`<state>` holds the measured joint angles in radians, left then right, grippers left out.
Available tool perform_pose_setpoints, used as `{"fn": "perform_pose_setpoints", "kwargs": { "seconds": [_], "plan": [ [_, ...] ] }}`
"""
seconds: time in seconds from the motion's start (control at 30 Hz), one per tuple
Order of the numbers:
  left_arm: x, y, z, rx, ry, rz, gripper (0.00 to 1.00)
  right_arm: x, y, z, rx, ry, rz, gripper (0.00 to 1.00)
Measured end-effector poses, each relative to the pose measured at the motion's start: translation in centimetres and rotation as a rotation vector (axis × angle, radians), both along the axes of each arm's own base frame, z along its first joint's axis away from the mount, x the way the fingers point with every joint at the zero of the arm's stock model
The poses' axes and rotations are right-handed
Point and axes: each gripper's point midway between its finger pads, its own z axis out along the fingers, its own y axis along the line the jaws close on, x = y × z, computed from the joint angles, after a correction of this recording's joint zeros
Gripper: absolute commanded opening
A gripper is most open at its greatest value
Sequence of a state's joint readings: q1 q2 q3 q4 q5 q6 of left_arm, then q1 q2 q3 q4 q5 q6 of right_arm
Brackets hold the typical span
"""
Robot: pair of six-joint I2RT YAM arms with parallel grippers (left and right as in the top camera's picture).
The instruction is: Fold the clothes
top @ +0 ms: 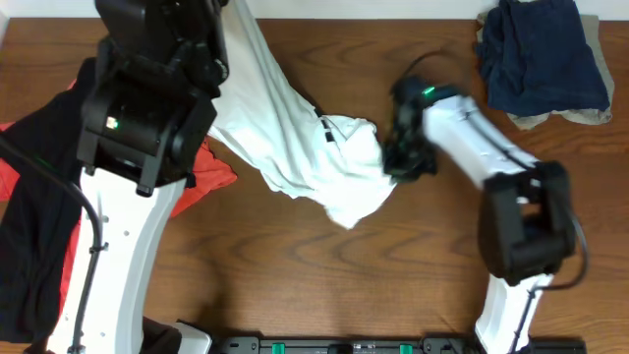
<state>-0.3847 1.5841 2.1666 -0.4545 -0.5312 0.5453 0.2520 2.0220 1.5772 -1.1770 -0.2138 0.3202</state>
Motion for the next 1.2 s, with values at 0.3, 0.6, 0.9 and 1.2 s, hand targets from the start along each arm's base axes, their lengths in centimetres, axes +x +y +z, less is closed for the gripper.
{"fn": "perform_pose_setpoints", "kwargs": {
  "seconds": [0.3,0.6,0.9,1.2],
  "plan": [
    [0.4,2.7,-0.6,-0.022,0.020,0.063,0.06,3.2,-11.0,15.1,0.008,-0.332,-0.133,0.01],
    [0.2,3.5,-0.5,-0.039,0.012,0.079,0.06,0.9,-19.9,21.8,0.015,-0.493,-0.294,0.01],
    [-5.2,5.1,-0.8,-0.108,0.080,0.079,0.06,-4.5,-24.4,30.5,-0.088,-0.752,-0.419,0.01],
    [-5.3,5.1,-10.0,-0.138,0.430,0.140,0.06,-3.8,-22.3,28.1,-0.029,-0.645,-0.314,0.01]
  ]
}}
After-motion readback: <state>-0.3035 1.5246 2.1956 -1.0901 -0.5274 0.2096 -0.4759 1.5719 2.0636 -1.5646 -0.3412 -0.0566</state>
